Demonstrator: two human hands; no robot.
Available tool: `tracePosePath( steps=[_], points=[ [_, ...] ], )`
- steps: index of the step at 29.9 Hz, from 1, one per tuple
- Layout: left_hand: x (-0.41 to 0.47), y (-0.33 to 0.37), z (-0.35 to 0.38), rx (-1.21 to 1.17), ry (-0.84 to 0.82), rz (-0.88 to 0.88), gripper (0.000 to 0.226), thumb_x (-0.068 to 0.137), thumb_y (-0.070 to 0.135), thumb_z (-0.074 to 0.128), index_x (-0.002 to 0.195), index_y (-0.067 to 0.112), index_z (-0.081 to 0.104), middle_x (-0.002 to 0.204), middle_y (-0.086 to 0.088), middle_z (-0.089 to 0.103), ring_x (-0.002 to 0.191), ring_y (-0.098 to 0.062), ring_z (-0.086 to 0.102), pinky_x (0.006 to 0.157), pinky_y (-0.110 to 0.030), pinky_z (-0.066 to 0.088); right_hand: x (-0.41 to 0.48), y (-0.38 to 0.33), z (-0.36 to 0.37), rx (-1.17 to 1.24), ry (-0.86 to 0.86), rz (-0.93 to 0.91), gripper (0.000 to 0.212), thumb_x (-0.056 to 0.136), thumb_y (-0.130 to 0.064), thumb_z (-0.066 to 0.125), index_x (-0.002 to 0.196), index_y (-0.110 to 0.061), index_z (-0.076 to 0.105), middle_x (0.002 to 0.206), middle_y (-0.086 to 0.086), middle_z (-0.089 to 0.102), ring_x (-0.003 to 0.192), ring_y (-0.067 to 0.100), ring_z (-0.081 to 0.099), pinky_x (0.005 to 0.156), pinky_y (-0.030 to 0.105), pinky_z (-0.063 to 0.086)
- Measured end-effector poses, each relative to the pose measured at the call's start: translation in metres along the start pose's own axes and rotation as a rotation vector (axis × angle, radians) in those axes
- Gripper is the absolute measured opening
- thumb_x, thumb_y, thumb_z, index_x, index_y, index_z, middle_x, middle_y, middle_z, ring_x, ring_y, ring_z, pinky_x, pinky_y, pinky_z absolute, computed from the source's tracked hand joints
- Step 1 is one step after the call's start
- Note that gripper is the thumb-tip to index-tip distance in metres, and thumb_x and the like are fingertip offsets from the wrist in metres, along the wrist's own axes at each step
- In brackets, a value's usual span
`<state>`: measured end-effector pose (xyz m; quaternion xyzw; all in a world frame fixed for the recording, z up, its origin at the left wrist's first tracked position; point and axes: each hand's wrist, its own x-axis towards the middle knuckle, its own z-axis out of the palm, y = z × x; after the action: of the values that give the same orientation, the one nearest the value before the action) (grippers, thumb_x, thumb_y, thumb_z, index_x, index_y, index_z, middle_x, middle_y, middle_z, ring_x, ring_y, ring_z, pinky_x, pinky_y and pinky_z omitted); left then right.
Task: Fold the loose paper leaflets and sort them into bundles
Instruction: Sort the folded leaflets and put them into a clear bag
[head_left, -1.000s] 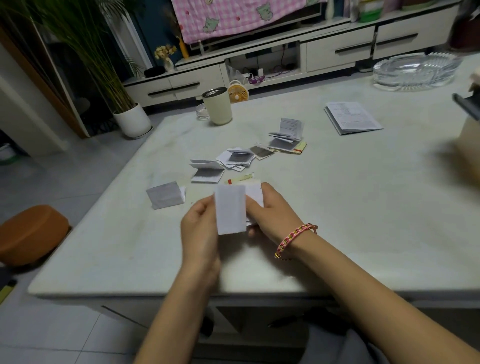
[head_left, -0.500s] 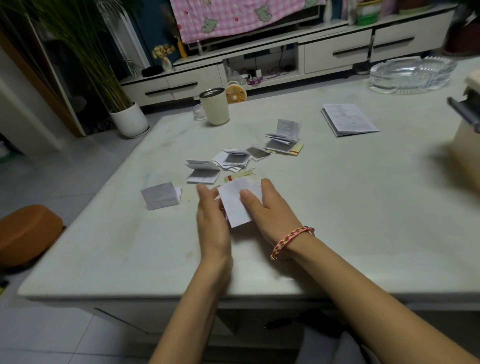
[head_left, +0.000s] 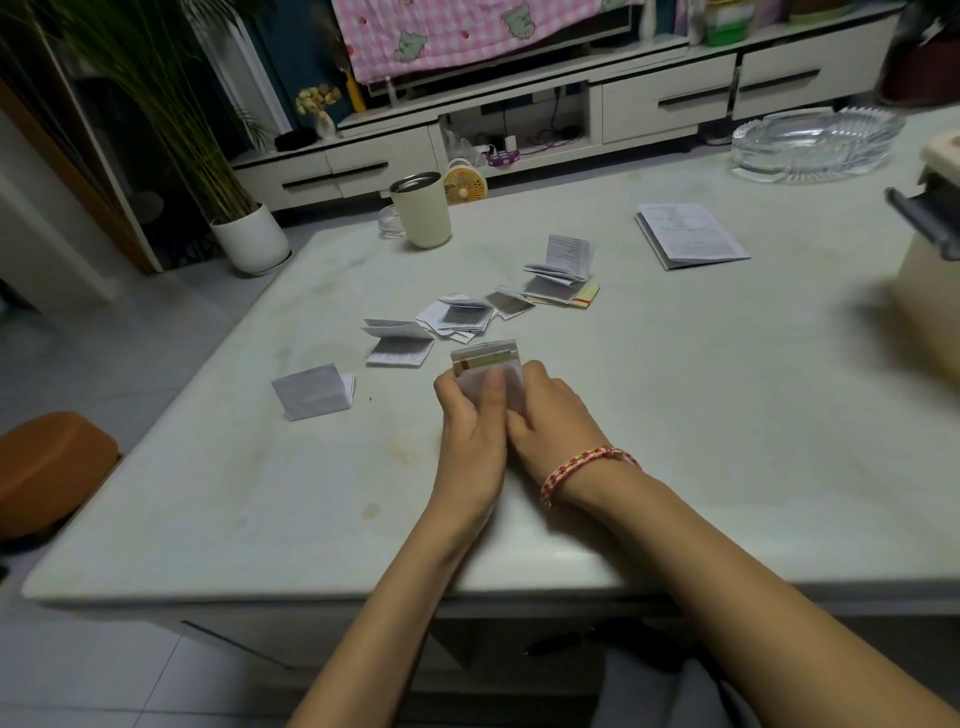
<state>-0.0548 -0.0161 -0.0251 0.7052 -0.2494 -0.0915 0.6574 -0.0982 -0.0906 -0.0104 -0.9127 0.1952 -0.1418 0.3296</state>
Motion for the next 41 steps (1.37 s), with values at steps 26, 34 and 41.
tracePosePath(
  steps=[26,34,41],
  points=[
    [0.025,-0.002,-0.019,0.545,-0.263,0.351,0.003,0.082,0.015,0.063,0.084,0.016,0.061,0.076,0.013,0.056,0.068,0.004,0.048,0.062,-0.007,0.035,0.008,0.027,-0.042,-0.028,-0.2,-0.025,0.025,0.092,-0.03,0.054,0.111,-0.014,0.049,0.102,0.006,0.05,0.095,0.021,0.048,0.071,0.025,0.037],
    [0.022,0.022,0.008,0.339,-0.237,-0.064,0.006,0.089,0.017,0.059,0.088,0.021,0.063,0.088,0.005,0.064,0.088,-0.013,0.058,0.078,-0.024,0.047,-0.023,0.039,-0.069,0.033,-0.201,0.265,0.015,0.085,-0.03,0.064,0.091,-0.022,0.053,0.09,-0.002,0.054,0.075,0.009,0.049,0.061,0.021,0.039],
    [0.0,-0.009,0.066,1.004,-0.075,0.178,0.041,0.093,0.024,0.024,0.102,0.011,0.062,0.111,-0.012,0.059,0.109,-0.034,0.051,0.09,-0.04,0.038,-0.039,0.036,-0.058,-0.251,-0.037,0.354,0.028,0.09,-0.021,0.046,0.116,-0.015,0.053,0.122,0.011,0.049,0.115,0.027,0.045,0.094,0.033,0.039]
  ],
)
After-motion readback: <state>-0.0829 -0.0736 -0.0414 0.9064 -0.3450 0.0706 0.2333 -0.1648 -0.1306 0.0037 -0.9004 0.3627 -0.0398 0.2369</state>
